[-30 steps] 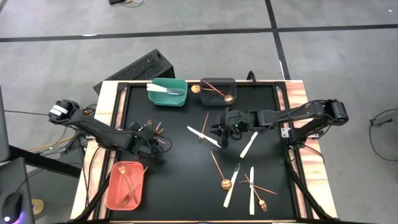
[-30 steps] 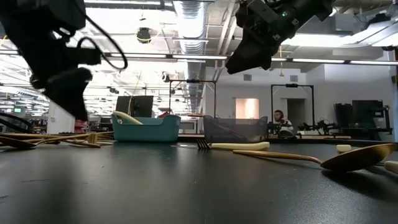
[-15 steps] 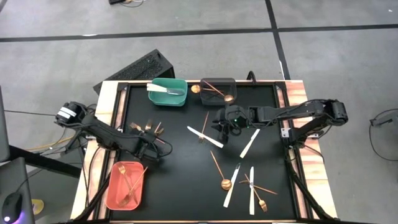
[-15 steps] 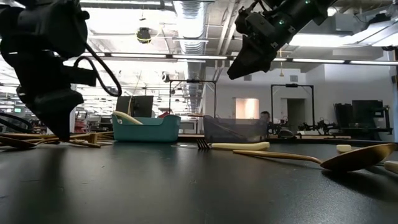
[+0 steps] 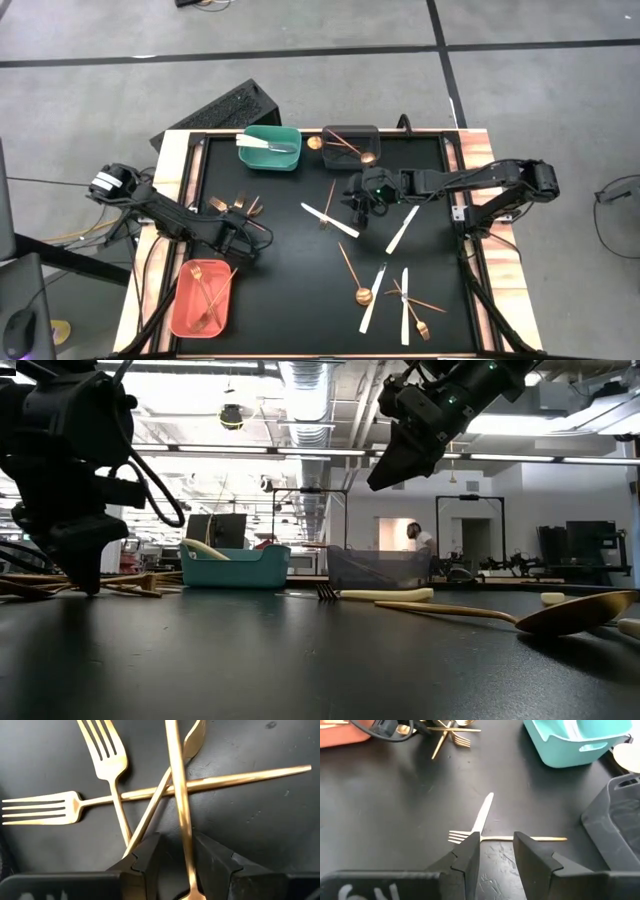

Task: Sort silverware by color (type)
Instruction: Put the gold spoon into the black bin

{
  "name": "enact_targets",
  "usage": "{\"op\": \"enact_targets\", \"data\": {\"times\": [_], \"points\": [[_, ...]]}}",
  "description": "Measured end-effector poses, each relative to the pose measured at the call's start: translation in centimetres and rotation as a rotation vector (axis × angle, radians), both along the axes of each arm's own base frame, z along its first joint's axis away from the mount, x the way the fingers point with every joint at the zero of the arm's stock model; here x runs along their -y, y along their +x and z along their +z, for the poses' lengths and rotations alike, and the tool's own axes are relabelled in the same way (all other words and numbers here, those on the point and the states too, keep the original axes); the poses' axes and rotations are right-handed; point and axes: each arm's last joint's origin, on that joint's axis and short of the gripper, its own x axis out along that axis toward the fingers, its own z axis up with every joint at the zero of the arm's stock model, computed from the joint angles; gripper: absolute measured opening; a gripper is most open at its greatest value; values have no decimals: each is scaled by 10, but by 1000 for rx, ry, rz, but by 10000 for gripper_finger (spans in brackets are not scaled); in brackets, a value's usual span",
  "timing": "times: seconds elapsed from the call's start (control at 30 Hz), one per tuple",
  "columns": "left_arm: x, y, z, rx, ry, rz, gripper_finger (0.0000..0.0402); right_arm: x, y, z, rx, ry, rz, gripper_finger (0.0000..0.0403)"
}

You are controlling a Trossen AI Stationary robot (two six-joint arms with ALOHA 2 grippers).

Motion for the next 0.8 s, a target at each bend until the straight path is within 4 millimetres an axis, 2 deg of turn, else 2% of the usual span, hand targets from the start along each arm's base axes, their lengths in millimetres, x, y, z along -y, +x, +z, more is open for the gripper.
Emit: {"op": "enact_targets", "data": {"times": [0.3,0.43,0.5,0.6,0.8], "points": [[0,3,3,-22,26,-89,33,0,0,9,-40,3,0,145],[-1,20,23,-60,128,-277,19,0,1,16,-39,43,-34,145],[-7,28,35,-106,194,-340,18,0,2,19,-26,57,-45,145],[-21,42,51,-101,186,-393,18,-4,3,22,-18,77,-49,145],[-45,66,57,2,93,-555,16,-11,1,19,-51,122,-66,145]]}}
